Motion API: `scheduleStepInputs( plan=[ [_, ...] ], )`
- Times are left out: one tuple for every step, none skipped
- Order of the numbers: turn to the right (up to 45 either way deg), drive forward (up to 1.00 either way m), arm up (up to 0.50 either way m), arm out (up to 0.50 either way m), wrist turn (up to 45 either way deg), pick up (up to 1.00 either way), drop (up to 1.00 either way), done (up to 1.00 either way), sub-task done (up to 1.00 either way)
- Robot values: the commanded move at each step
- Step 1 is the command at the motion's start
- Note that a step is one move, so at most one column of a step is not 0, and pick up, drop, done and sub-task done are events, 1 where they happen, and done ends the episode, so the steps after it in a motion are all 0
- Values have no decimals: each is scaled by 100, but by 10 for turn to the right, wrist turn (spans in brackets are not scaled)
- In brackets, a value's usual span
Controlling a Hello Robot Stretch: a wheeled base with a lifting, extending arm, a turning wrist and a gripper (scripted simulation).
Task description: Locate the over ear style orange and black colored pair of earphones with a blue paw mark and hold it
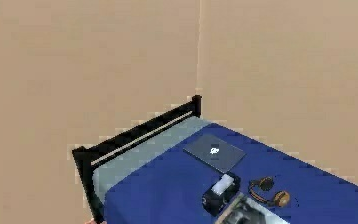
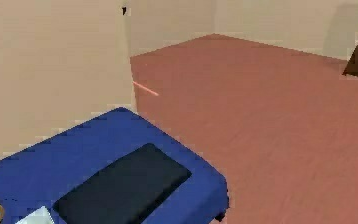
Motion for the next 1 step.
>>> scheduleStepInputs(
  plan=[
    [-450, 0, 0, 0, 0, 0, 0, 0, 0]
  ],
)
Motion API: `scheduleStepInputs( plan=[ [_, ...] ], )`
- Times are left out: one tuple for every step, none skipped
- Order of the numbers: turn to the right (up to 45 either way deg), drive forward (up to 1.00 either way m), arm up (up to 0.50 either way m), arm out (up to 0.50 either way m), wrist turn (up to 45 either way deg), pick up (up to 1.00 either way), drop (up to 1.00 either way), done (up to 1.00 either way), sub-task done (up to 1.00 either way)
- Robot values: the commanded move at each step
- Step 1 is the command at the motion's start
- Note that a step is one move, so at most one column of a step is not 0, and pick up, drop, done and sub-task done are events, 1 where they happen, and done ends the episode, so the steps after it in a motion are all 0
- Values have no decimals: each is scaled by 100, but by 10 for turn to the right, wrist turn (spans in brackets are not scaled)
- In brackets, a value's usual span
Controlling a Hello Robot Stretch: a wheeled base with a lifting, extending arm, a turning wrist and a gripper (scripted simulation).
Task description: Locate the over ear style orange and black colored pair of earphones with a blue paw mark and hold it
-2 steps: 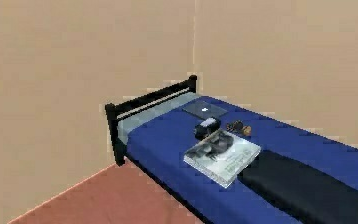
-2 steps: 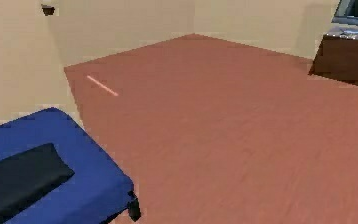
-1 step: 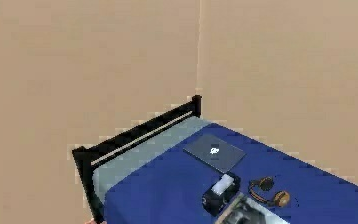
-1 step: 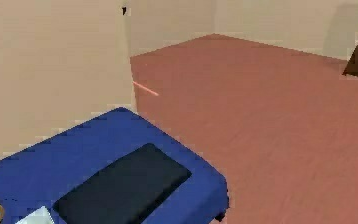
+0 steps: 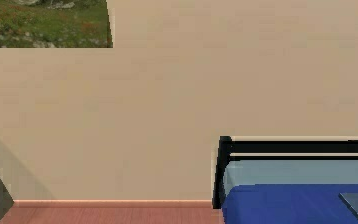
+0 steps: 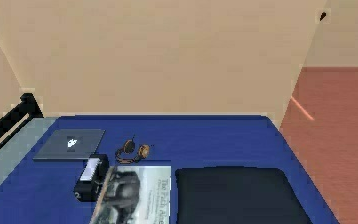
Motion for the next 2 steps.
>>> scheduleStepInputs(
  plan=[
    [0, 0, 50, 0, 0, 0, 0, 0, 0],
    [0, 0, 18, 0, 0, 0, 0, 0, 0]
  ],
)
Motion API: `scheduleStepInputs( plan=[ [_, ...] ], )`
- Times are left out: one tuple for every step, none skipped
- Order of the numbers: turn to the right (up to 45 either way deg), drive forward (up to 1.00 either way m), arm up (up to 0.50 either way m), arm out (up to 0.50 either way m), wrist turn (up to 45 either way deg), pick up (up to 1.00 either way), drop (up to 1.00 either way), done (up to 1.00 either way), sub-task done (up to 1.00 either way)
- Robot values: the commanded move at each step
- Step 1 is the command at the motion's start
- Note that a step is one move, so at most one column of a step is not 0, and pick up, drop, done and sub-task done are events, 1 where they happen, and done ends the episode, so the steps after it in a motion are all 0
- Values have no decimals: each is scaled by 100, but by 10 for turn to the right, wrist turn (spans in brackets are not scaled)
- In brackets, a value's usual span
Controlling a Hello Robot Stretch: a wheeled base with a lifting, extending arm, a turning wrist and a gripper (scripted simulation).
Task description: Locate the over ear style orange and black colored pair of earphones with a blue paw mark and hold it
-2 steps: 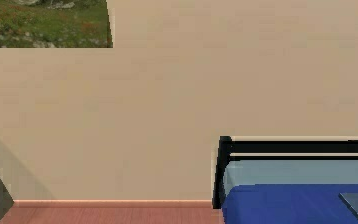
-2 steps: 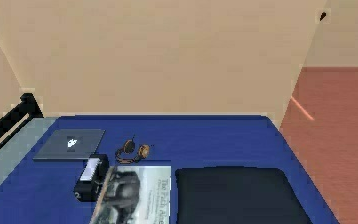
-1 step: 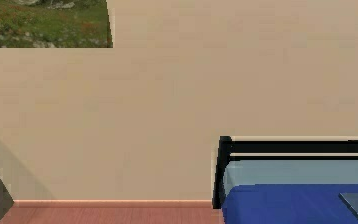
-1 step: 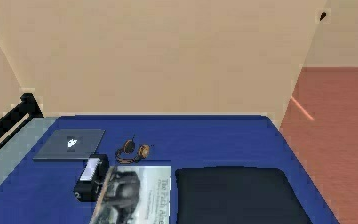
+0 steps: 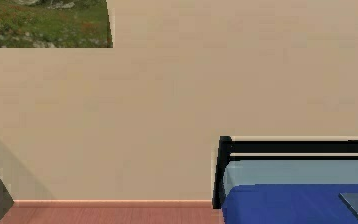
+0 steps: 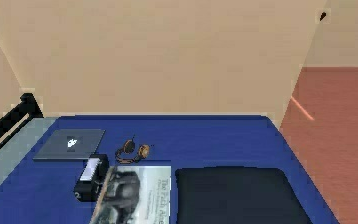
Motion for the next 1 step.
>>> scheduleStepInputs(
  plan=[
    [0, 0, 0, 50, 0, 0, 0, 0, 0]
  ],
)
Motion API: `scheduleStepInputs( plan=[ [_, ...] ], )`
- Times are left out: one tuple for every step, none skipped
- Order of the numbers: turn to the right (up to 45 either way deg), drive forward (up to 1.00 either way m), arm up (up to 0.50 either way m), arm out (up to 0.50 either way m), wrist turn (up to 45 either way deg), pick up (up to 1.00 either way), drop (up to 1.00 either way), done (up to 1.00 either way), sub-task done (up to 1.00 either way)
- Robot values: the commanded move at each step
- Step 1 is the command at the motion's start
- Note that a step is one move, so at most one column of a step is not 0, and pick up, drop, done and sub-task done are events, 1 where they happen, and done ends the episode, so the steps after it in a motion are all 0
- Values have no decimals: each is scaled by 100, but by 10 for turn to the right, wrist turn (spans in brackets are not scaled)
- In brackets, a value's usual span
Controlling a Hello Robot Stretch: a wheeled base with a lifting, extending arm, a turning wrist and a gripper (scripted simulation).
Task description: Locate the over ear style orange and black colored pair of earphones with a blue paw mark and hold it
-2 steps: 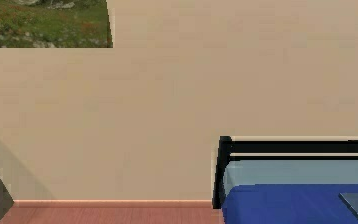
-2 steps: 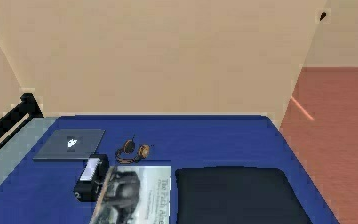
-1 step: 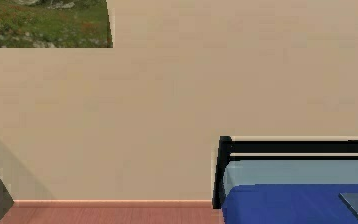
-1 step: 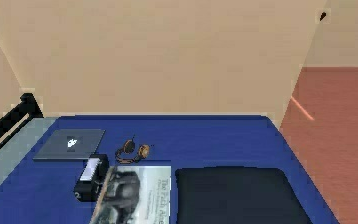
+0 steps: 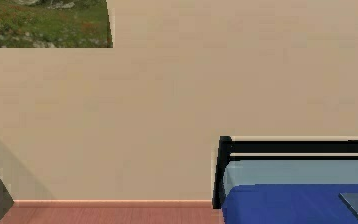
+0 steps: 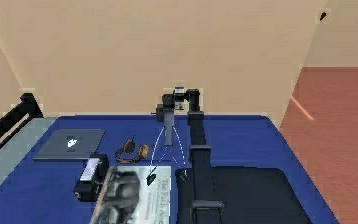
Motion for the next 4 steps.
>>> scheduleStepInputs(
  plan=[
    [0, 0, 0, 0, 450, 0, 0, 0, 0],
    [0, 0, 0, 0, 450, 0, 0, 0, 0],
    [0, 0, 0, 0, 120, 0, 0, 0, 0],
    [0, 0, -30, 0, 0, 0, 0, 0, 0]
  ],
)
